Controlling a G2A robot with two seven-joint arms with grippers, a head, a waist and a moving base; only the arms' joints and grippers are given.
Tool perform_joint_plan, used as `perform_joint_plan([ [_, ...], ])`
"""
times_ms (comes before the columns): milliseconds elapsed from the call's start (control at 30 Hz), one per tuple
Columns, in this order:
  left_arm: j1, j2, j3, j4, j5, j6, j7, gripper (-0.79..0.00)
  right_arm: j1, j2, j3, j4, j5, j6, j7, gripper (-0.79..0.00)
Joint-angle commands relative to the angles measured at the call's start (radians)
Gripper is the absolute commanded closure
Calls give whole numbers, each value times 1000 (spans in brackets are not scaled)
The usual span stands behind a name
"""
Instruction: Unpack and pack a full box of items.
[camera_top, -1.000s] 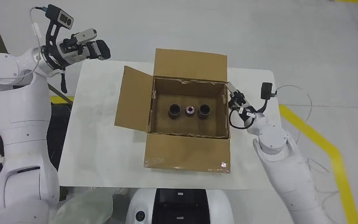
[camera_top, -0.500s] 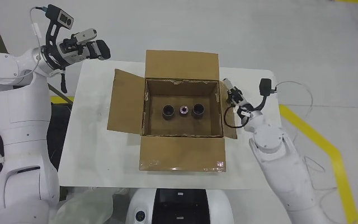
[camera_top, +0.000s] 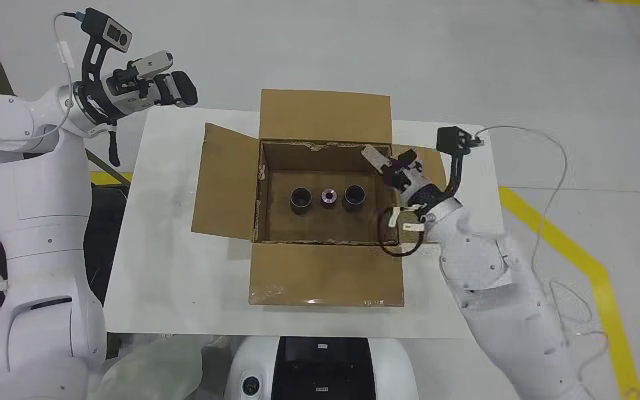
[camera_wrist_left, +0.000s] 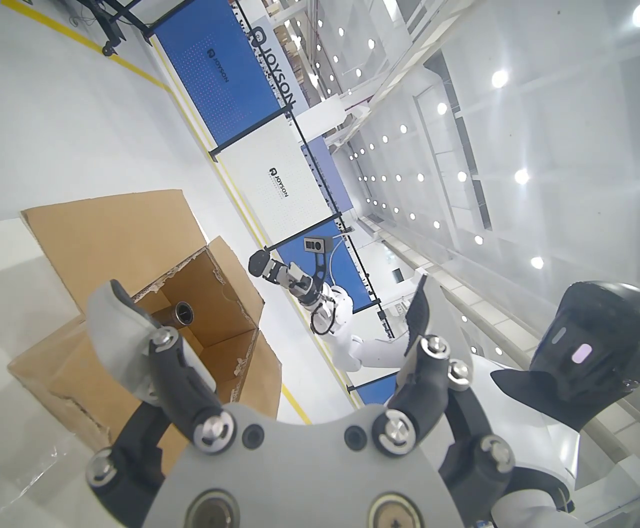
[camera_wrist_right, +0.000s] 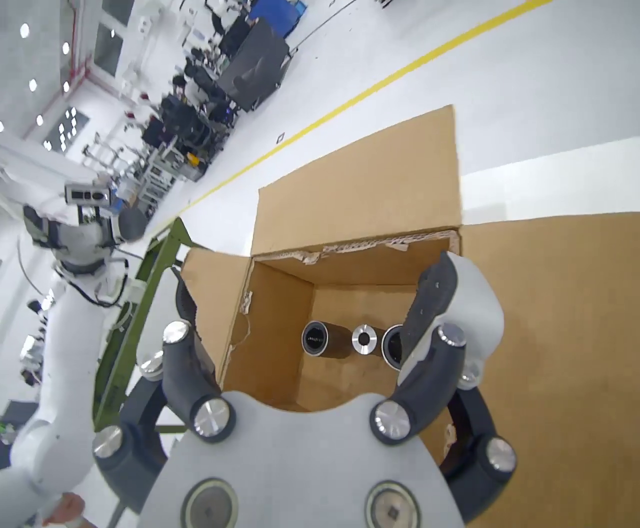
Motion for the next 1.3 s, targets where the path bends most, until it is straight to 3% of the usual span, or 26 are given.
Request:
perform_joint_plan([
  [0, 0, 0, 0, 0, 0, 0, 0, -785, 18, 0, -30, -3, -55, -1, 68, -785],
  [267, 0, 0, 0, 0, 0, 0, 0, -785, 105, 0, -92, 47, -103, -27, 333, -785],
  [500, 0, 0, 0, 0, 0, 0, 0, -785, 125, -2, -138, 47, -216, -40, 374, -785],
  [1267, 0, 0, 0, 0, 0, 0, 0, -785, 126, -1, -146, 55, -243, -56, 379, -785],
])
